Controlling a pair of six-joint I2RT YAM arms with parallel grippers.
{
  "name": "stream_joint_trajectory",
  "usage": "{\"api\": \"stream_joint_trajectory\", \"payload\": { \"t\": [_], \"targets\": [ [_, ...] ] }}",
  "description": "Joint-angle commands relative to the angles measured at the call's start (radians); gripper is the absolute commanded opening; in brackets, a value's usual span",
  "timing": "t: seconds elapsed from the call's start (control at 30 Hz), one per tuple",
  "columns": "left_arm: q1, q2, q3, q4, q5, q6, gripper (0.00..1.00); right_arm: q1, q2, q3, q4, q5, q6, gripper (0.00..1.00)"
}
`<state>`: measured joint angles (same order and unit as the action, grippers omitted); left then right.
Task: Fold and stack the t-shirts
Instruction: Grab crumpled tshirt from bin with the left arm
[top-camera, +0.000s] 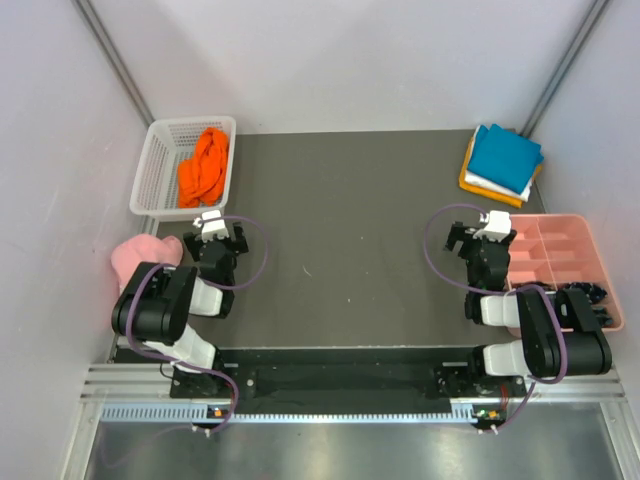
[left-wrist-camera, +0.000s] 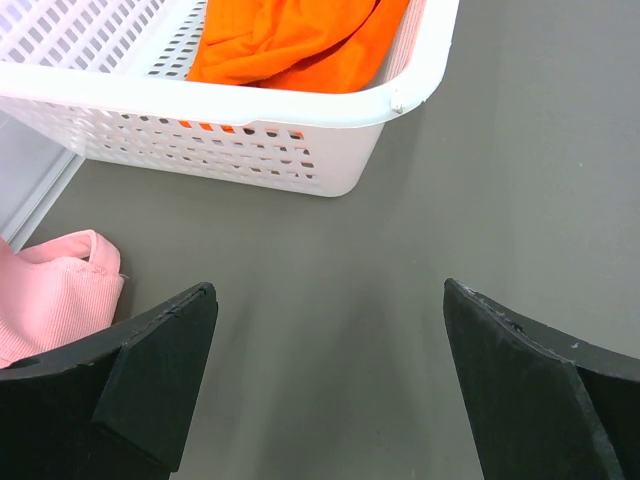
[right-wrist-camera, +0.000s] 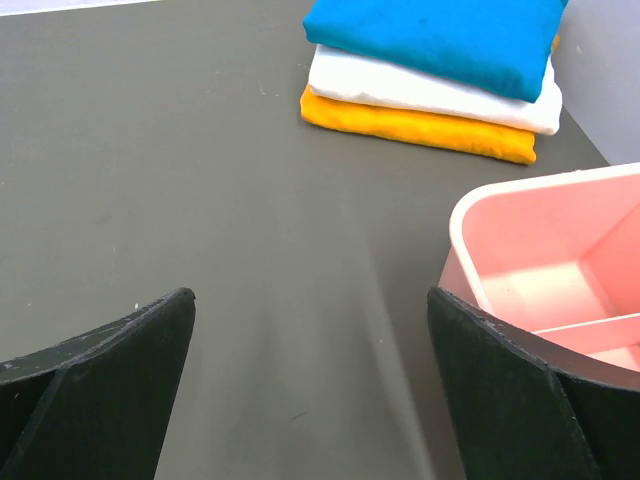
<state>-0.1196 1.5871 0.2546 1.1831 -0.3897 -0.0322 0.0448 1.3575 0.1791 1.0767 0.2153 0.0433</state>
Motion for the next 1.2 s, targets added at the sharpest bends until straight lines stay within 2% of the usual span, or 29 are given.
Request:
{"api": "stream_joint_trajectory", "payload": {
  "t": [0.0,0.67,0.77,1.17],
  "targets": [
    [0.006,0.004,0.025,0.02,0.011,-0.015,0.99,-0.002,0.005,0.017,0.028,-0.007,-0.01,0.99],
    [0.008,0.004,0.026,0.019,0.011,-0.017,0.99,-0.003,0.005,0.017,0.029,-0.007,-0.01,0.99],
    [0.047,0.002,0.043,-0.026,0.069,-0.043,0.99,-0.002,0.005,0.017,0.028,-0.007,-0.01,0.99],
    [0.049,-0.004,0.041,-0.022,0.069,-0.046,0.99,-0.002,0.005,0.017,0.028,-0.005,-0.01,0.99]
  ]
}}
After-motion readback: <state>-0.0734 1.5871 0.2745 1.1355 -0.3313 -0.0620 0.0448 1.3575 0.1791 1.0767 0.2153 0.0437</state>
